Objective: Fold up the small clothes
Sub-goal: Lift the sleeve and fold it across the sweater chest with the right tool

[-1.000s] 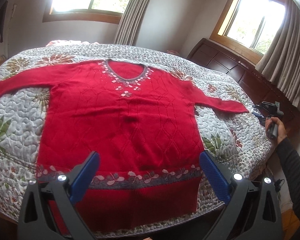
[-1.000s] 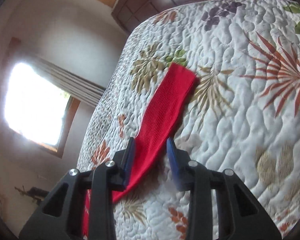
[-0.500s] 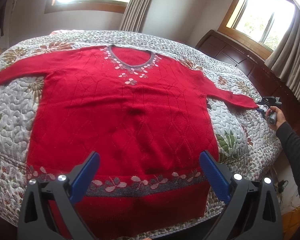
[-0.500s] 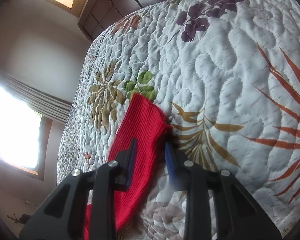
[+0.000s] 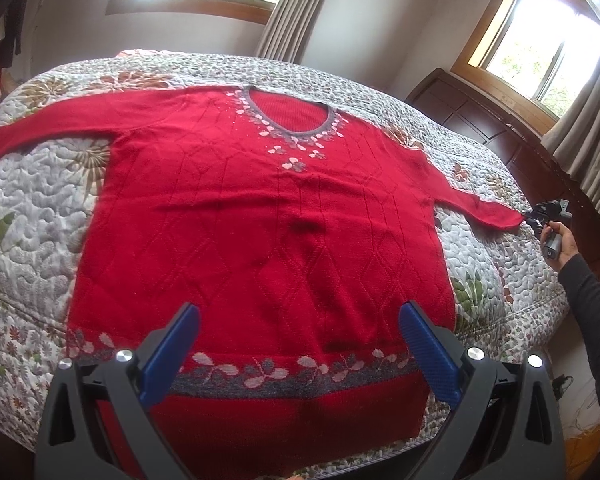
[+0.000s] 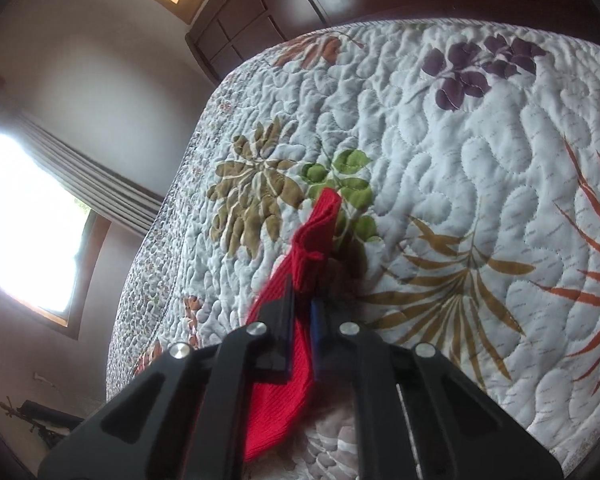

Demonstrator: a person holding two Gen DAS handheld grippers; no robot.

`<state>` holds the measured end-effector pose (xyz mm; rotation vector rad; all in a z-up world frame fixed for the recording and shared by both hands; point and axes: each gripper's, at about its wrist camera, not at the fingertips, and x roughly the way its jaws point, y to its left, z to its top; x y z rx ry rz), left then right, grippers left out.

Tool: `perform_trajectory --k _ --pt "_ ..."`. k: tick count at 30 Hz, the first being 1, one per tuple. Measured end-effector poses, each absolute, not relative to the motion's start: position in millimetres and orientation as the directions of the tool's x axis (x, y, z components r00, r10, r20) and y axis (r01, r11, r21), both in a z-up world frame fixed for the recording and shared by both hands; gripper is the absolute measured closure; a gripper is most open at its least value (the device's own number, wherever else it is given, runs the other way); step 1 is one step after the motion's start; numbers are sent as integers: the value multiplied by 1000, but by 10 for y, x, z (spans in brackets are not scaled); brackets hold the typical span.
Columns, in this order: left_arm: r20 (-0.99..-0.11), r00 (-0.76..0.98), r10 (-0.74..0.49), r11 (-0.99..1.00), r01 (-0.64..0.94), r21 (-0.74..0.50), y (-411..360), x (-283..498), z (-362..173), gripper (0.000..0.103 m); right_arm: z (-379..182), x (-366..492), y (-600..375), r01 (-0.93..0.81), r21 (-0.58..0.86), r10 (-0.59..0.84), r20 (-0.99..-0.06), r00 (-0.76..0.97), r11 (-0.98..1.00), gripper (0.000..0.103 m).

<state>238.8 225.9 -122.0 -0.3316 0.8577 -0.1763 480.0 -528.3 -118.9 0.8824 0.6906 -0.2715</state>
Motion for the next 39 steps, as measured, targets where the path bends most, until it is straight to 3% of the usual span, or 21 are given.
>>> perform_trajectory --k 18,27,39 --pt "-668 690 -279 918 -13 -397 2813 2085 -1114 4 75 5013 -3430 151 496 181 -559 809 855 98" --pt "-633 717 -293 910 6 -414 3127 2033 -1040 4 305 5084 -2363 35 437 243 -562 791 899 98" --pt "-556 763 -329 907 91 -411 3395 2439 -822 4 147 5090 -984 -83 379 316 -609 727 922 98"
